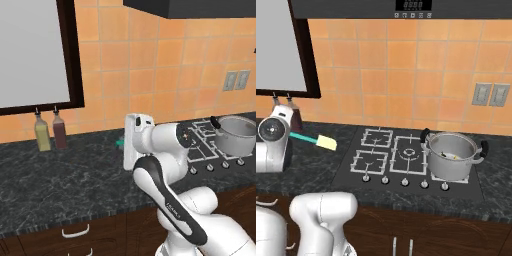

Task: Put the eggplant and lemon wedge in the pot. Retrieve the spatula and lightly stir the vegetables in the pot.

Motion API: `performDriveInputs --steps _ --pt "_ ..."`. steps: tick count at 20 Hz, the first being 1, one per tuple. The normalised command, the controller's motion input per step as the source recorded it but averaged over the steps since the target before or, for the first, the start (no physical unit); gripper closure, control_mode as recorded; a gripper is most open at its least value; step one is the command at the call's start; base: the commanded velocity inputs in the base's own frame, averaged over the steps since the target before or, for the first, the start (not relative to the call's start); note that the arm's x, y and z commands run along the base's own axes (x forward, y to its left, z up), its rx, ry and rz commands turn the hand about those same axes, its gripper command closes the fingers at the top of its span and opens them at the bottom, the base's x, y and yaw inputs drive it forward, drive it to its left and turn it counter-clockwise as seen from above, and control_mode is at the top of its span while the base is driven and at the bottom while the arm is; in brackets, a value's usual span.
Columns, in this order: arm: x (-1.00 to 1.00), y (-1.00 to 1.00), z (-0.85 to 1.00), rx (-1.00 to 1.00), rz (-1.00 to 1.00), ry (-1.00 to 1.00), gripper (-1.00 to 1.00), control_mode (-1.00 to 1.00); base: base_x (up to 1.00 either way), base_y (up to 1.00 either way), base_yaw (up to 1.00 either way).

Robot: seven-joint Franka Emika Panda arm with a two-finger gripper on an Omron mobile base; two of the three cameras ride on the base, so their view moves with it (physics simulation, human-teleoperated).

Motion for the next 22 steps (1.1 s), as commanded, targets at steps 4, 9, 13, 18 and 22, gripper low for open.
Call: performDriveInputs --steps 4,9,13,18,22 --pt "0.01 -0.55 0.33 0.65 -0.4 0.34 1.0 -1.0 0.0 0.0 0.0" --pt "0.16 -0.53 0.18 0.59 -0.36 0.36 1.0 -1.0 0.0 0.0 0.0" --pt "0.61 -0.4 0.02 0.4 -0.28 0.2 1.0 -1.0 0.0 0.0 0.0" --pt "0.37 -0.08 0.25 0.3 -0.23 0.14 1.0 -1.0 0.0 0.0 0.0" --pt "0.01 -0.01 0.09 0.19 -0.11 0.15 1.0 -1.0 0.0 0.0 0.0"
